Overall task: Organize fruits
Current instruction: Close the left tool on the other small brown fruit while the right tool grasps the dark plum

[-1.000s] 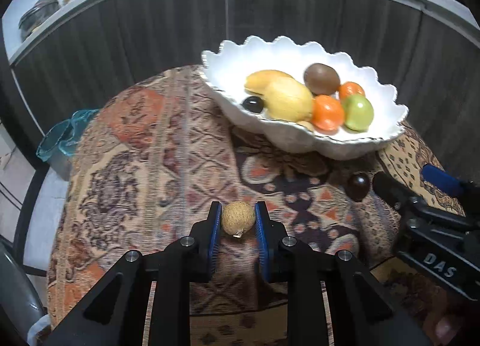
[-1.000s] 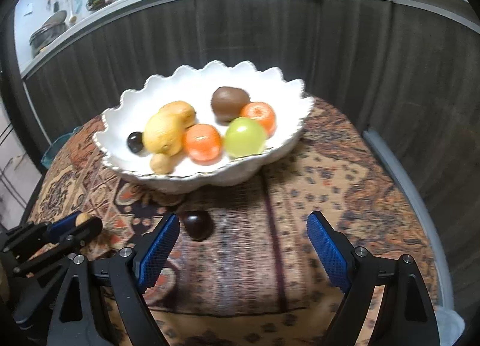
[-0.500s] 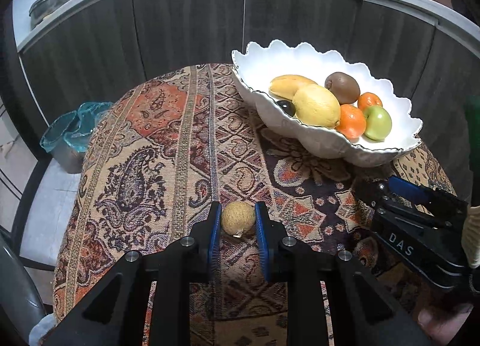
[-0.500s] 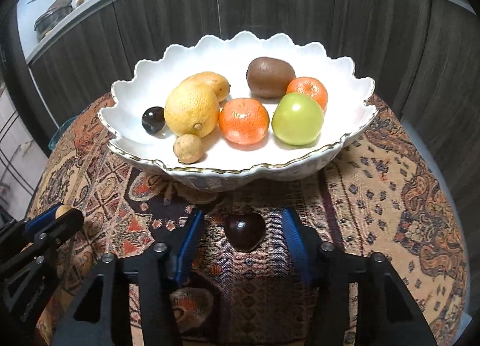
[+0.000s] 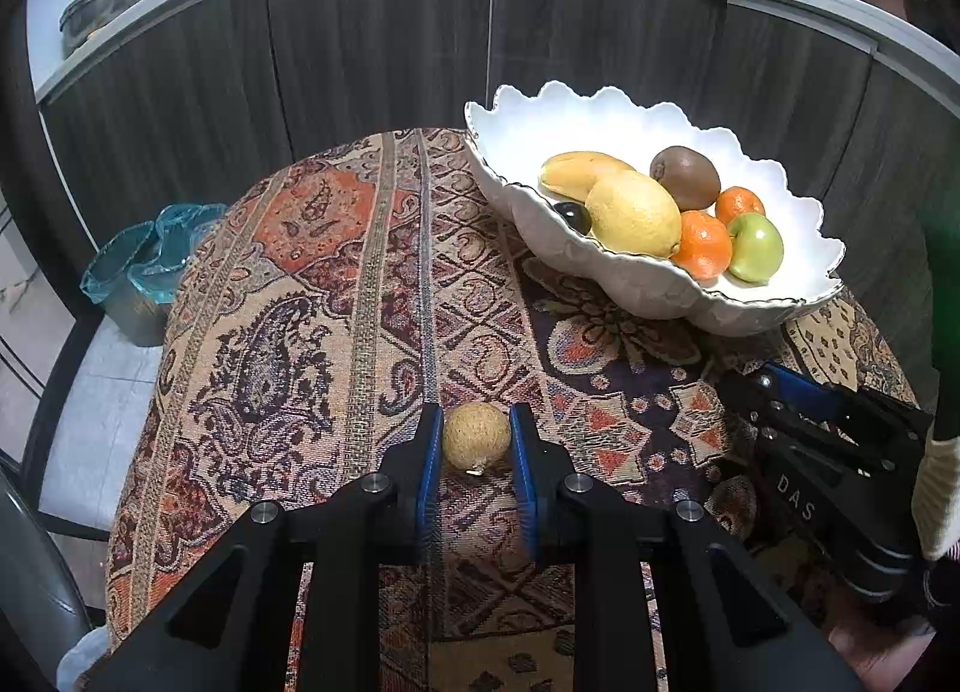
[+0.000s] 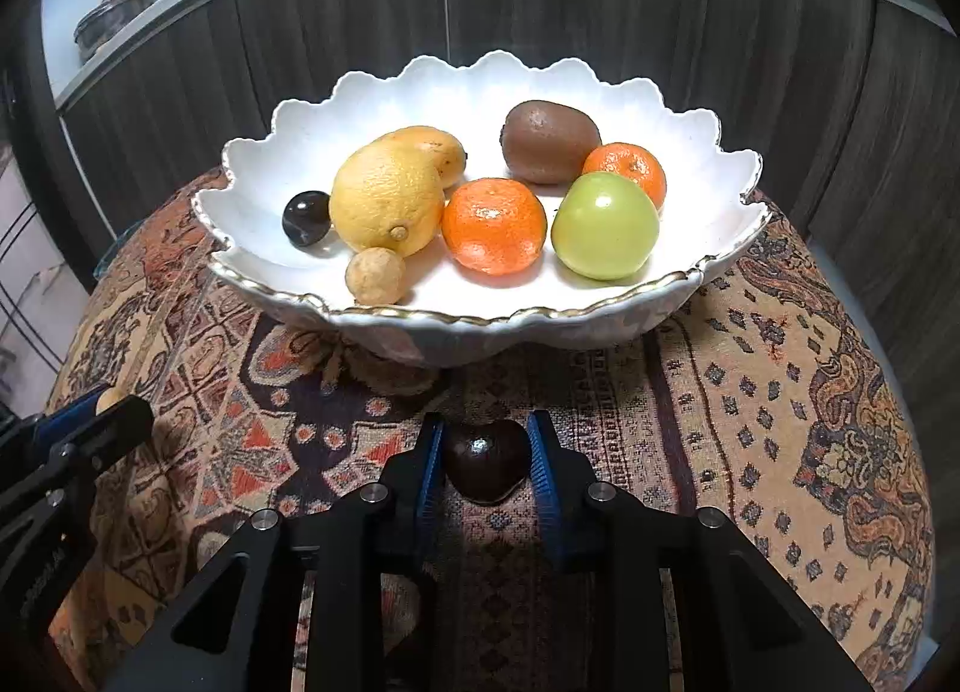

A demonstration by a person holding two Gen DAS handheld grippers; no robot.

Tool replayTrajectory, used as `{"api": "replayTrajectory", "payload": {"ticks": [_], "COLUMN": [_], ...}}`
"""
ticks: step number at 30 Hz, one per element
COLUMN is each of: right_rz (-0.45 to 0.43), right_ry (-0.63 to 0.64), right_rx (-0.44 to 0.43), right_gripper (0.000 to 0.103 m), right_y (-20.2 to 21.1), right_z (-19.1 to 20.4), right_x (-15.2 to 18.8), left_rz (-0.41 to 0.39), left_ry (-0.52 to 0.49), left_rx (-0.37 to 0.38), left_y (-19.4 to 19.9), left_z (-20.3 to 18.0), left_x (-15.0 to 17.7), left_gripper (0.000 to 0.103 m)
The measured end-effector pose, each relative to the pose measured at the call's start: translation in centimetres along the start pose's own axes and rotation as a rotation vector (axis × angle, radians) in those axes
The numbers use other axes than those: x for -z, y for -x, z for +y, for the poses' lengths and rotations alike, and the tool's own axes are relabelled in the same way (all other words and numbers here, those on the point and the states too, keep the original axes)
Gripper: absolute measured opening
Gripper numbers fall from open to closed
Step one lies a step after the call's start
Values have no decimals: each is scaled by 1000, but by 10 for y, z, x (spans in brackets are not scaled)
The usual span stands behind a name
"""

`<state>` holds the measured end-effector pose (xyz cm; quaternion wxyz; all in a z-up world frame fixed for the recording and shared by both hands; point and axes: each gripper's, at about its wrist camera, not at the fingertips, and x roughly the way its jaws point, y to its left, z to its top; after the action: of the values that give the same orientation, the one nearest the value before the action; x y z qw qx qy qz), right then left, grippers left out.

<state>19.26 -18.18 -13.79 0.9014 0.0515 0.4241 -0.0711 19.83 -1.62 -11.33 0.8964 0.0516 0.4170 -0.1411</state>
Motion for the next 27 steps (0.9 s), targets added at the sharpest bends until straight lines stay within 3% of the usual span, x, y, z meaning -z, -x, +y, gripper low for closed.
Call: {"api": "replayTrajectory", "payload": {"ticks": [16,27], "right_rz": [-78,-183], "right_ry": [-16,-9], "right_rx": [-30,-17], "right_gripper": [29,29], "right_y": [53,89], "right_z": [-14,-23], "right_x": [7,-14], "left_rz": [-37,-94], "left_ry": [-35,-72], "left_rx": [21,45], "left_y": [19,36], "left_z": [-24,-43], "left_x": [-7,-29], "left_gripper": [23,23]}}
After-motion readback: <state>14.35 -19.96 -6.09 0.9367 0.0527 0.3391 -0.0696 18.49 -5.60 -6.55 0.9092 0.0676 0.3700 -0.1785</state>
